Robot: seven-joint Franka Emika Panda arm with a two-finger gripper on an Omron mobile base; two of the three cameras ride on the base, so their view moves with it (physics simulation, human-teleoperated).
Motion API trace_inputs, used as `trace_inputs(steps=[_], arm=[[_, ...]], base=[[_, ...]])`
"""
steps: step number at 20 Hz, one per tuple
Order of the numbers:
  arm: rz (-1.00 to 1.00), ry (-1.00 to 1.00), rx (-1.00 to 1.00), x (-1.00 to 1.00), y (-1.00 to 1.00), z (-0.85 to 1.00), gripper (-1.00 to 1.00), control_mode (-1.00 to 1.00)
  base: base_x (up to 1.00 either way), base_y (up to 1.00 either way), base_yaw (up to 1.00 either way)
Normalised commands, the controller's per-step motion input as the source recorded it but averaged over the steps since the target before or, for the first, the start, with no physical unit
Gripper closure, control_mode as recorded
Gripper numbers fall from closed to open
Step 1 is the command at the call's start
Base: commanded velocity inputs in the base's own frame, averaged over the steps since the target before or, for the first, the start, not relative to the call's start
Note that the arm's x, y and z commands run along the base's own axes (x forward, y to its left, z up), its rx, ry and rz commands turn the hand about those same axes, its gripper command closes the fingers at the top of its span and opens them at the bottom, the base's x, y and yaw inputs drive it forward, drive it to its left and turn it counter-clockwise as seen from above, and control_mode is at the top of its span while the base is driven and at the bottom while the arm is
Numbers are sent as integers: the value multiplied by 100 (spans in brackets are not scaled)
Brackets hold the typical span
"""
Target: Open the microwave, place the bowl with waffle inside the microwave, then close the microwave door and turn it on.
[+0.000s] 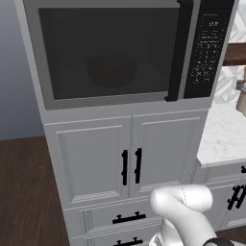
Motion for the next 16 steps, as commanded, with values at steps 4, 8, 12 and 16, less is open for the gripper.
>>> trace_inputs(steps=[4, 8, 12, 16], arm=[[0, 0, 5, 8, -3, -9, 100, -100], [-3, 0, 2, 30, -1, -13, 100, -100], [-4, 0, 0, 30, -1, -18, 100, -100], [-4, 0, 0, 27, -9, -15, 100, -100]], base=[[0, 0, 0], [0, 0, 0], [0, 0, 0], [0, 0, 0]])
